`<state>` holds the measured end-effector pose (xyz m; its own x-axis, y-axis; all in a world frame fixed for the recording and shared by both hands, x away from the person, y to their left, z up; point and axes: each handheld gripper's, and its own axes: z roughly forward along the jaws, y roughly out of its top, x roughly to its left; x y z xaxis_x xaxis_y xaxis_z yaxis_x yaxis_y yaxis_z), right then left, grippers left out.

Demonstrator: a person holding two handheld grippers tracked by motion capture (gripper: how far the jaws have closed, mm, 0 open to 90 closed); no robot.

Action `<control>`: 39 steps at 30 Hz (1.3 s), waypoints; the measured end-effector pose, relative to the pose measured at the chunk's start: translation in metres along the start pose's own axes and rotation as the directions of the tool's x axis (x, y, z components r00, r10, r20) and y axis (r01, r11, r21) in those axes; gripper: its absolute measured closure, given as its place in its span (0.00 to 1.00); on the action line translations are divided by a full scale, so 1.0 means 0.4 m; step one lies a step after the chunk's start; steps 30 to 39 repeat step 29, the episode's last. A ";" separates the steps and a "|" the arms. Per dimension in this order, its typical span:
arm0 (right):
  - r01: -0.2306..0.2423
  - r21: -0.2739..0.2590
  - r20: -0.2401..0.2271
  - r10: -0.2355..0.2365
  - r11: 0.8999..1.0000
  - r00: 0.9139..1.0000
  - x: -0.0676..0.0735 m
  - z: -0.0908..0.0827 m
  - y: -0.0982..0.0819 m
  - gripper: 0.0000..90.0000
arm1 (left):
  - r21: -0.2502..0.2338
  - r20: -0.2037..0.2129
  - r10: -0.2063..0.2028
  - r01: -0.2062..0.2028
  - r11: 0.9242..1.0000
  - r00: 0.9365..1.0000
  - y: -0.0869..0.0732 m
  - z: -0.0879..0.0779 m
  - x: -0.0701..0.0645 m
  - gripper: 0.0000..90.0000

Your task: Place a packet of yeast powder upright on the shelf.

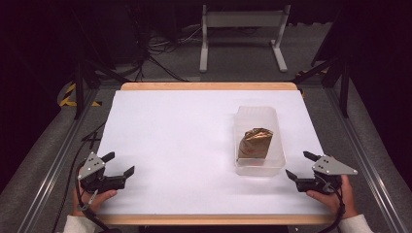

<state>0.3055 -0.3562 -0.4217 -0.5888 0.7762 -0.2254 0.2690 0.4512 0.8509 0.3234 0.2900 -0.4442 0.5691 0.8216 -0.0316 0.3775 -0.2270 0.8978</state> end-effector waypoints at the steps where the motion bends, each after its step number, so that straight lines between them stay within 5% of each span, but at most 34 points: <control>1: -0.002 0.002 -0.001 0.002 1.000 1.000 0.000 0.000 0.000 0.14 | -0.003 0.002 -0.002 0.002 1.000 1.000 -0.001 0.000 0.001 0.10; 39: -0.001 0.001 0.001 0.001 1.000 1.000 -0.001 -0.002 -0.001 0.14 | 0.028 0.003 0.056 -0.056 0.998 0.998 0.007 0.013 -0.019 0.10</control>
